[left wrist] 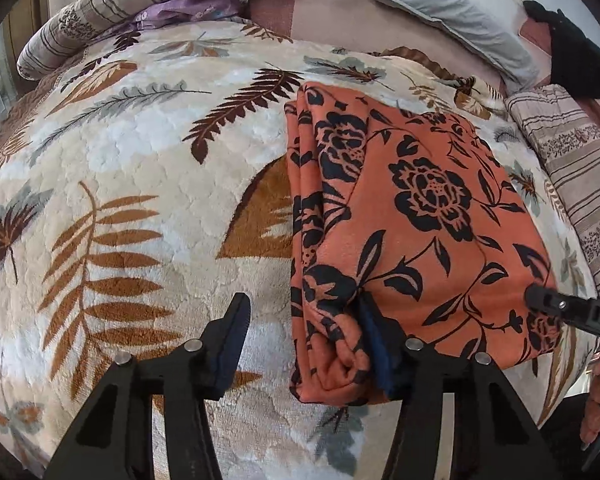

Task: Fold small clothes

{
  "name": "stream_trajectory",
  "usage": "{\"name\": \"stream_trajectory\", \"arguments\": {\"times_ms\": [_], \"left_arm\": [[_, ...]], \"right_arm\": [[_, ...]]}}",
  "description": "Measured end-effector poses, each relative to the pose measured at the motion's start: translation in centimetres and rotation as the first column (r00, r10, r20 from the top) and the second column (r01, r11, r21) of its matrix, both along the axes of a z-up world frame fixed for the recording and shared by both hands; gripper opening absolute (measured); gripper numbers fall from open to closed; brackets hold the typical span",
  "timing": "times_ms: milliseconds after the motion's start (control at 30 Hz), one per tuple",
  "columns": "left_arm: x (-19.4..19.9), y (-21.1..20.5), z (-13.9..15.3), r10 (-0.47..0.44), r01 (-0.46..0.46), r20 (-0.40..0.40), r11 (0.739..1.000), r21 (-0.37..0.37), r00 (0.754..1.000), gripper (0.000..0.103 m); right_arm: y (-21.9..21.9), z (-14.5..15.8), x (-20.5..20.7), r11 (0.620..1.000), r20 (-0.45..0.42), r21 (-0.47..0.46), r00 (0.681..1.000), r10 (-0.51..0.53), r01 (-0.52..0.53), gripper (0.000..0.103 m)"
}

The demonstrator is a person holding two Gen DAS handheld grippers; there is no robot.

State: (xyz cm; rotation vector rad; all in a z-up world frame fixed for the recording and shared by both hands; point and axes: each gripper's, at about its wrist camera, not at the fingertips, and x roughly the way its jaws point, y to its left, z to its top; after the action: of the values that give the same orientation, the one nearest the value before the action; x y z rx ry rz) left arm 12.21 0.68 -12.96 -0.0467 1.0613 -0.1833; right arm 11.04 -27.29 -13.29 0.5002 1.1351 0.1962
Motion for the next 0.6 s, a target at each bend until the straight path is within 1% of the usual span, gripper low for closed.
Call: {"name": "stream_trajectory", "arguments": {"times_ms": [33, 67, 100, 133, 167, 233, 267, 333, 367, 400, 433, 467, 500, 533, 567, 600], "left_arm": [[0.0, 0.0, 0.0, 0.002, -0.002, 0.007, 1.000, 0.015, 1.000, 0.061], [0.0, 0.1, 0.3, 0.003, -0.003, 0.012, 1.000, 0.012, 1.000, 0.062], [0.0, 0.4, 0.5, 0.002, -0.002, 0.010, 1.000, -0.003, 1.000, 0.062], [0.0, 0.5, 0.8, 0.004, -0.004, 0.002, 1.000, -0.005, 1.000, 0.062], [-0.2, 0.7, 1.2, 0.004, -0.004, 0.011, 1.000, -0.008, 1.000, 0.062], [-0.7, 0.8, 2.3, 0.006, -0.005, 0.068, 1.000, -0.023, 0.998, 0.062], [-0.7, 0.7, 2.6, 0.004, -0.002, 0.078, 1.000, -0.028, 0.997, 0.062], [0.0, 0.4, 1.4, 0.005, -0.005, 0.036, 1.000, 0.014, 0.999, 0.062], [0.4, 0.4, 0.5, 0.005, -0.005, 0.010, 1.000, 0.021, 1.000, 0.064], [0.5, 0.6, 0.1, 0.014, -0.014, 0.005, 1.000, 0.011, 1.000, 0.069], [0.5, 0.7, 0.0, 0.023, -0.023, 0.010, 1.000, 0.015, 1.000, 0.070], [0.5, 0.7, 0.1, 0.018, -0.018, 0.008, 1.000, 0.021, 1.000, 0.071], [0.5, 0.6, 0.1, 0.015, -0.015, 0.008, 0.999, 0.032, 1.000, 0.071], [0.5, 0.6, 0.1, 0.011, -0.011, 0.010, 0.999, 0.039, 1.000, 0.071], [0.5, 0.6, 0.1, 0.011, -0.011, 0.012, 0.999, 0.045, 1.000, 0.071], [0.5, 0.6, 0.1, 0.012, -0.013, 0.014, 0.999, 0.046, 1.000, 0.071]], "right_arm": [[-0.2, -1.7, 0.1, 1.000, -0.041, 0.017, 0.999, -0.001, 0.001, 0.043], [-0.7, -1.8, -0.2, 0.998, -0.013, 0.066, 1.000, -0.007, 0.008, 0.048], [-1.2, -1.3, -0.5, 0.994, 0.012, 0.107, 1.000, -0.010, 0.008, 0.064], [-1.7, -0.7, -0.6, 0.991, 0.034, 0.133, 0.999, -0.017, 0.012, 0.072], [-2.2, 0.0, -0.5, 0.990, 0.059, 0.143, 0.998, -0.025, 0.017, 0.077], [-3.1, 1.0, 0.6, 0.986, 0.097, 0.168, 0.995, -0.025, 0.009, 0.077], [-3.6, 1.2, 1.4, 0.983, 0.104, 0.183, 0.994, -0.040, 0.020, 0.077], [-4.7, 0.6, 3.7, 0.975, 0.096, 0.213, 0.992, -0.084, 0.062, 0.077], [-5.1, -0.3, 5.2, 0.968, 0.071, 0.240, 0.993, -0.091, 0.071, 0.077], [-5.3, -1.3, 6.6, 0.964, 0.036, 0.250, 0.994, -0.103, 0.091, 0.077], [-5.3, -2.1, 7.9, 0.962, -0.005, 0.257, 0.996, -0.090, 0.089, 0.075], [-4.8, -2.9, 8.9, 0.958, -0.041, 0.282, 0.998, -0.052, 0.061, 0.058], [-4.1, -3.0, 9.5, 0.962, -0.050, 0.270, 0.999, -0.019, 0.032, 0.046], [-3.1, -2.3, 9.9, 0.980, -0.043, 0.198, 0.999, 0.001, 0.008, 0.044], [-2.4, -1.3, 9.9, 0.990, -0.027, 0.142, 1.000, 0.017, -0.013, 0.039], [-1.8, -0.6, 9.7, 0.995, -0.011, 0.094, 1.000, 0.023, -0.022, 0.038]]}}
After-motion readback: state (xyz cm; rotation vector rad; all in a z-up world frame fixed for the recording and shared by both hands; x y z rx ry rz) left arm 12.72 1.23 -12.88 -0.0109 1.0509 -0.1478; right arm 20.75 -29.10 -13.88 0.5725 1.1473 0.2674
